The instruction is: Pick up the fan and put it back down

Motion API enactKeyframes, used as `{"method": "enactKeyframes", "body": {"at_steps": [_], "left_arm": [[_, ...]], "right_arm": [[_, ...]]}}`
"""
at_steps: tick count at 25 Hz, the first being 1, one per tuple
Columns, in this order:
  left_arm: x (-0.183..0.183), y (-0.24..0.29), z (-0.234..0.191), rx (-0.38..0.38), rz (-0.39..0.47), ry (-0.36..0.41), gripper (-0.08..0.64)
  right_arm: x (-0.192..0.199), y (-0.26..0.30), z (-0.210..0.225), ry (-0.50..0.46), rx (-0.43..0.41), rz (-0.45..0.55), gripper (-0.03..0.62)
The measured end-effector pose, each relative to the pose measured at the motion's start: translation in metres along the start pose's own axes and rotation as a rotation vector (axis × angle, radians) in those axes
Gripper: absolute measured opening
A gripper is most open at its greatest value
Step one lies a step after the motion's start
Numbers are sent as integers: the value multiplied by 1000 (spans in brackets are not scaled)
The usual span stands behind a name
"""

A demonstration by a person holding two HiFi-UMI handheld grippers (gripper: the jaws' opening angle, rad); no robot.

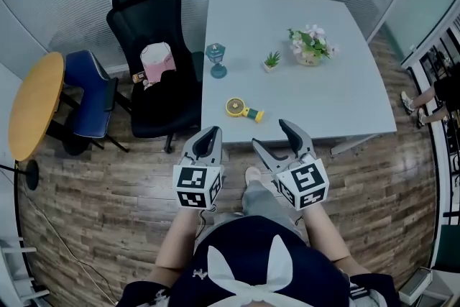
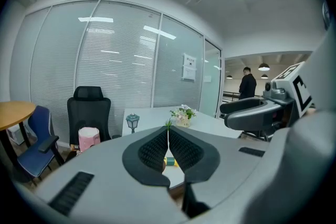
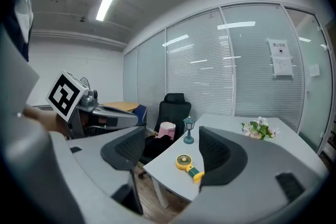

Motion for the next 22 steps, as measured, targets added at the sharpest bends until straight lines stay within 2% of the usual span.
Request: {"method": "enactKeyframes", "body": {"at_steps": [22], "left_arm": [[-30,57,-34,-85,-11,-63,25]], "right_arm": [[-26,79,50,-104,-188,-119,310]]}}
Point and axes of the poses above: the fingertips, and each gripper's own axes: y forward along the fingers, z to its right, x out of its underside, the point moved 8 cm from there along -y, backward along the fingers, and after that the axes turned 13 degrees about -z, right-handed, at the moved point
